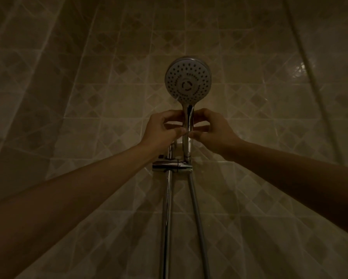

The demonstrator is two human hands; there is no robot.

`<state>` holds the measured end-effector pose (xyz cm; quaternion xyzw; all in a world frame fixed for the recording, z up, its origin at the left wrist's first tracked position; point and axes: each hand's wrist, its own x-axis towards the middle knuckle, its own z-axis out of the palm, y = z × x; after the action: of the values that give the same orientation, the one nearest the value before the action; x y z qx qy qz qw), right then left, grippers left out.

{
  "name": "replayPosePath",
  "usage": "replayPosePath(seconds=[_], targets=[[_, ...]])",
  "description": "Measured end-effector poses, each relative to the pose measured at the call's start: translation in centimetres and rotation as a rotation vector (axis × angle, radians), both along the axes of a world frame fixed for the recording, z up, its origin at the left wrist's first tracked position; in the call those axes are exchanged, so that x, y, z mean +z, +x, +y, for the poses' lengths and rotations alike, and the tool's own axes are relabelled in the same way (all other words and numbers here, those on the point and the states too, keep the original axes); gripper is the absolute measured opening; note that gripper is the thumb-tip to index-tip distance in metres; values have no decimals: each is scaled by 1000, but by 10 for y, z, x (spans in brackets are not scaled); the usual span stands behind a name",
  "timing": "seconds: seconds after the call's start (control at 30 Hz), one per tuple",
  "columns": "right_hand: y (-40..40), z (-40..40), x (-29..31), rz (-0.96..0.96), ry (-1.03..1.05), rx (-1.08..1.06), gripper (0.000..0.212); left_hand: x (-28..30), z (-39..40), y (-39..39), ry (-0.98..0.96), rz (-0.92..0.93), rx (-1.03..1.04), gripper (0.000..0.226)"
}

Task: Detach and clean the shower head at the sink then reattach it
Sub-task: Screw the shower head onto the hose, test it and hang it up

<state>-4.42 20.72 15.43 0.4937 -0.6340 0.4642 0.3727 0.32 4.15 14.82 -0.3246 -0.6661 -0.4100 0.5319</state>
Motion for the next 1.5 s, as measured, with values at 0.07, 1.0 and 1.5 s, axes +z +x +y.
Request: replayPosePath(seconds=[0.07,1.0,1.5], targets=[[0,-2,-2,4,0,-8,50,-1,-1,-1,3,6,4,42],[-21,-2,-33,-7,-2,-160,32,-23,-2,-35,-52,-116,127,36],[-14,-6,-62,-25,11,-220,42,-61,9,-21,-51,-133,286,54]])
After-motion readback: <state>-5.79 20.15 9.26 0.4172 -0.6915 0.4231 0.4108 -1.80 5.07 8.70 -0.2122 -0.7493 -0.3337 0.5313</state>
